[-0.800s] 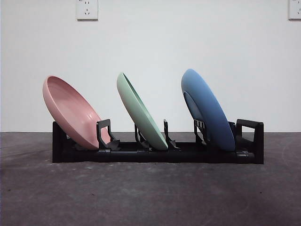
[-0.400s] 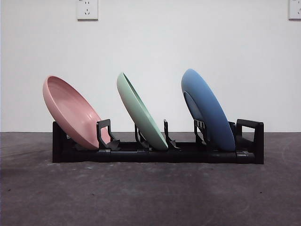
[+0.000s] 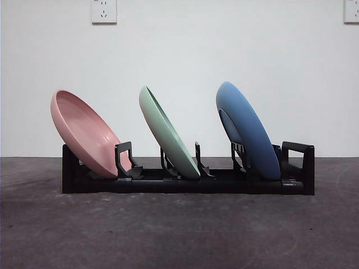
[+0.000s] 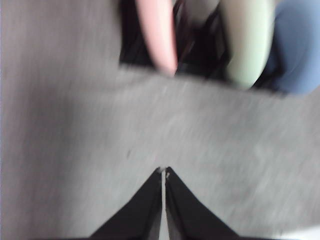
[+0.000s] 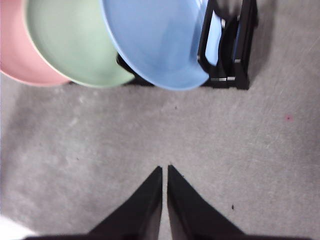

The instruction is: Place the plate

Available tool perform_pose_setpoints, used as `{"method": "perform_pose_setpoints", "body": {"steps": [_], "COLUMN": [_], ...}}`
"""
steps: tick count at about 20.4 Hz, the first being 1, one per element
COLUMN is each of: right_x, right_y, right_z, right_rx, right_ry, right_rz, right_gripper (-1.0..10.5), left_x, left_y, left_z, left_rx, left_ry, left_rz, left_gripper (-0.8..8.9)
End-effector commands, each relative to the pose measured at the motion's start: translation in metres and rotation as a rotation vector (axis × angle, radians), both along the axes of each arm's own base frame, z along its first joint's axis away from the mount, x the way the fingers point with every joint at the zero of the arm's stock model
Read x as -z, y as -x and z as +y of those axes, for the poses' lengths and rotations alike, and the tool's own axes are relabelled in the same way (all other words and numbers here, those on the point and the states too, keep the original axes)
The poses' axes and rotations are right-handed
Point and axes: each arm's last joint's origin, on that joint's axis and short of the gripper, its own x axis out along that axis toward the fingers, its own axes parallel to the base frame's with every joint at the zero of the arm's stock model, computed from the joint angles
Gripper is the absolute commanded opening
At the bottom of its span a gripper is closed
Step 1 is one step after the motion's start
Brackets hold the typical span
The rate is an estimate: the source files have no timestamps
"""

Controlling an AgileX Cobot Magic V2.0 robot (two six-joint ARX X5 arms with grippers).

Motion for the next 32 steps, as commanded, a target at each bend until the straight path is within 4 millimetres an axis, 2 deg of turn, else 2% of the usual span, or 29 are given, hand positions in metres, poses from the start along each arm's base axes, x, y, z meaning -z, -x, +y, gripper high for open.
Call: {"method": "perform_pose_setpoints", "body": {"steps": [1,3,4,7,10,16,19,22,26,32], "right_x": [0.0,0.002,0.003,0.003,-0.009,-0.052,-0.061,-0.059,-0.046,-0.024], "right_y": [-0.006,-0.009,-0.01,-0.011,-0.025,-0.085,-0.116,-0.147,-0.177,-0.199], "right_z": [0.004,0.007,0.007,0.01,0.016,0.042,0.06,0.08,0.106,0.132], "right_rx": [-0.082,-0.096,-0.098,-0.081,-0.094,-0.178,-0.223,-0.241,-0.293,-0.31], "right_ry": [0.05,0.058,0.062,0.059,0.052,0.067,0.09,0.167,0.2,0.25], "right_rz": [-0.026,-0.013,-0.01,0.008,0.036,0.001,-0.014,-0.023,-0.013,-0.003], "right_gripper": [1.0,2.5,2.9,3.1,3.1,3.1,3.1,3.1,3.1,3.1], "left_x": [-0.005,-0.006,-0.006,-0.006,-0.006,-0.007,-0.007,-0.007,-0.007,-0.008], "left_y": [-0.008,-0.01,-0.011,-0.011,-0.011,-0.011,-0.011,-0.011,-0.011,-0.012], "left_z": [-0.001,-0.001,-0.001,-0.001,-0.001,-0.001,-0.001,-0.001,-0.001,-0.001], "left_rx": [0.037,0.036,0.036,0.034,0.028,0.025,0.026,0.026,0.026,0.026], "left_ry": [-0.02,-0.019,-0.019,-0.017,-0.012,-0.01,-0.01,-0.011,-0.011,-0.011], "left_rz": [0.002,0.008,0.006,0.007,0.009,0.008,0.007,0.006,-0.001,-0.017], "left_gripper": [1.38,3.61,3.84,3.83,3.78,3.78,3.78,3.78,3.78,3.78]}}
